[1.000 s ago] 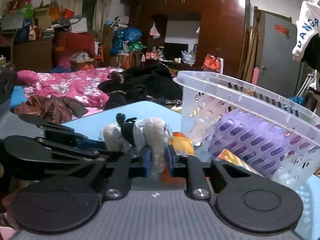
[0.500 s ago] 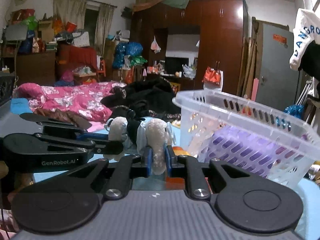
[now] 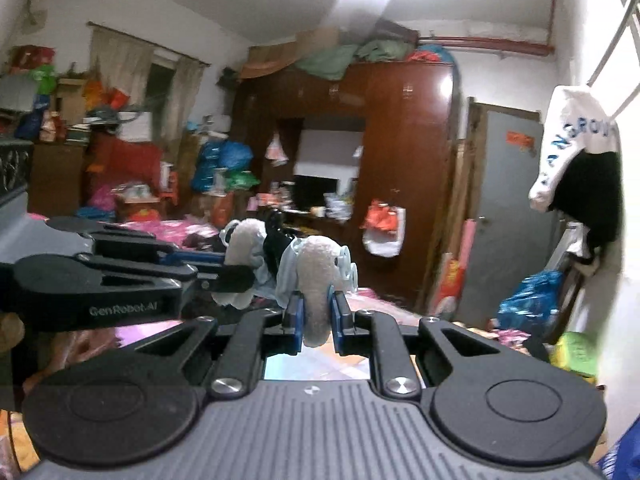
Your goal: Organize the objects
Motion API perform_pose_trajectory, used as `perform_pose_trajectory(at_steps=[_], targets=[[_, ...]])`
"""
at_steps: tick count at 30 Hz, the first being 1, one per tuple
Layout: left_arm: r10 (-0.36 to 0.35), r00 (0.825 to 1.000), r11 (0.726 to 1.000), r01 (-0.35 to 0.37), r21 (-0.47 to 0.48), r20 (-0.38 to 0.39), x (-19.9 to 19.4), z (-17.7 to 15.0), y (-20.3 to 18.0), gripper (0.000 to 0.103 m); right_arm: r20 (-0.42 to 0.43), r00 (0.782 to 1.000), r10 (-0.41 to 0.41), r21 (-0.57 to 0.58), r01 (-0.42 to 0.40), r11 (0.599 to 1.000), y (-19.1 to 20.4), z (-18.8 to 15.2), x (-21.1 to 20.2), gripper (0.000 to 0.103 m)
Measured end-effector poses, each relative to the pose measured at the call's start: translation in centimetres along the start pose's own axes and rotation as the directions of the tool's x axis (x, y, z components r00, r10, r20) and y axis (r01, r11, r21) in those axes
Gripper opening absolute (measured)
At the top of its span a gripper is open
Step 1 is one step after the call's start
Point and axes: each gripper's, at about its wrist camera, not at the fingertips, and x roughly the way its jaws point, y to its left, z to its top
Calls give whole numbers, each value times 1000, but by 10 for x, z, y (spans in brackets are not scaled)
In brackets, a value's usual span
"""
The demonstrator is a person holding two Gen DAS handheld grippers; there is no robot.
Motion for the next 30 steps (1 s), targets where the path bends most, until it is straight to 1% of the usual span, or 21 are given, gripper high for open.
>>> perform_pose_trajectory(at_steps=[3, 7, 11, 13, 16, 18, 19, 20, 21, 22, 23, 24, 25, 26, 27, 29, 30], targets=[[-46, 999, 999, 46, 11, 3, 32, 12, -2, 17, -18, 999, -42, 26, 42, 999, -20, 7, 20, 16], [-98, 994, 995, 98, -12, -45, 79, 12, -1, 17, -77, 993, -91, 50, 95, 994, -42, 0, 51, 16], [-95, 989, 995, 95, -5, -116, 115, 2, -2, 17, -131, 986, -100, 92, 113, 989, -58, -11, 70, 16], [-81, 986, 997, 83, 3, -142, 124, -4, -3, 17, -150, 985, -89, 120, 107, 987, -61, -16, 76, 16], [-77, 983, 997, 77, -7, -168, 134, -10, -2, 17, -165, 982, -95, 131, 117, 984, -64, -22, 75, 16], [-68, 985, 998, 68, -9, -158, 133, -12, 0, 20, -182, 978, -103, 136, 129, 982, -64, -25, 78, 17], [-60, 986, 998, 60, -6, -153, 134, -14, 0, 32, -192, 976, -107, 141, 135, 981, -66, -27, 73, 21], [-57, 985, 998, 57, -4, -160, 137, -14, 1, 44, -200, 973, -115, 147, 146, 978, -67, -29, 74, 29], [-44, 984, 999, 45, 1, -172, 139, -15, 1, 63, -200, 970, -135, 153, 167, 974, -69, -30, 72, 32], [-6, 986, 1000, 8, 11, -168, 139, -17, 1, 70, -206, 968, -141, 156, 175, 972, -70, -31, 69, 39], [15, 988, 1000, -12, 20, -152, 138, -16, 1, 71, -220, 966, -139, 162, 177, 971, -71, -33, 67, 54], [20, 990, 1000, -17, 24, -137, 135, -17, 3, 73, -226, 964, -141, 165, 180, 970, -71, -35, 64, 62], [13, 992, 1000, -12, 8, -124, 131, -18, 7, 76, -222, 964, -148, 165, 187, 968, -72, -36, 62, 74], [3, 994, 1000, -5, -19, -114, 126, -18, 12, 78, -213, 964, -157, 169, 195, 966, -73, -36, 58, 80], [-1, 994, 999, -3, -39, -113, 120, -17, 16, 82, -204, 966, -161, 184, 199, 963, -73, -37, 49, 83], [-3, 994, 999, -3, -53, -106, 103, -17, 21, 82, -183, 971, -151, 223, 190, 956, -77, -36, 35, 94], [0, 995, 999, -5, -49, -99, 90, -18, 22, 83, -156, 977, -145, 245, 181, 952, -76, -36, 21, 97]])
